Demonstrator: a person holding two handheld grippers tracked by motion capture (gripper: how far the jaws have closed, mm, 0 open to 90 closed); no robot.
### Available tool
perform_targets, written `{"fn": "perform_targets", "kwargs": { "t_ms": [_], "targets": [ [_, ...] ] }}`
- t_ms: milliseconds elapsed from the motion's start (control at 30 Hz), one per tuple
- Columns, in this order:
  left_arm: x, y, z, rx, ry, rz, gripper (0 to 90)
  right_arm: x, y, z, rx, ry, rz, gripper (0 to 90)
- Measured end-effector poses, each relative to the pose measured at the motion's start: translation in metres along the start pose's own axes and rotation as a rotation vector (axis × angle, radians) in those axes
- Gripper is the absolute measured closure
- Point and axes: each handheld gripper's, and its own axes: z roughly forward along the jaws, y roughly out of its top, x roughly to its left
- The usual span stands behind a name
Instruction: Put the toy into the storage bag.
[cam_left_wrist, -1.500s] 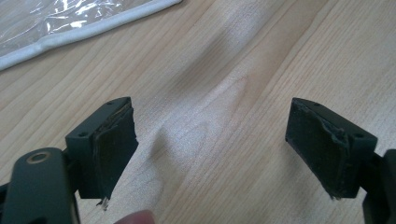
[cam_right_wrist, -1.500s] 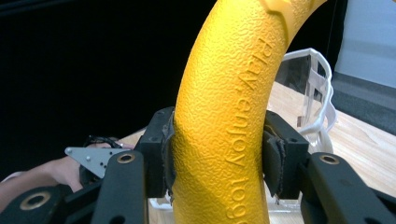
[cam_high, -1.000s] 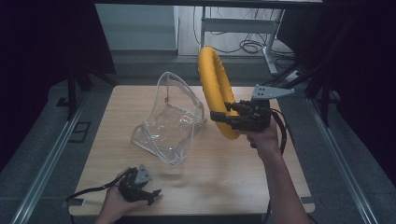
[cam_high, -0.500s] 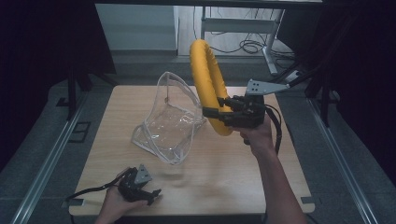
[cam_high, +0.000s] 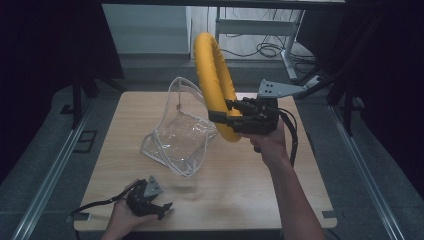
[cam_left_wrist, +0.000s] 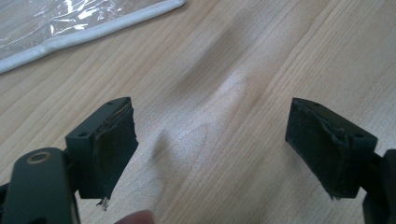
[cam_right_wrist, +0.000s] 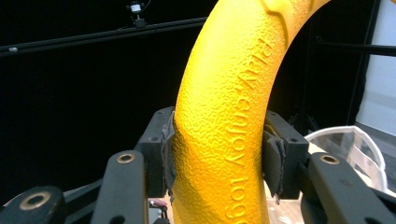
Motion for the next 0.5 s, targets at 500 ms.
{"fn": "perform_targets", "kwargs": {
  "t_ms": [500],
  "targets": [
    [0.001,0.0,-0.001,-0.006,-0.001,0.001,16.2,0.007,0.011,0.024,-0.011,0.04,-0.013,50.8]
  ]
}}
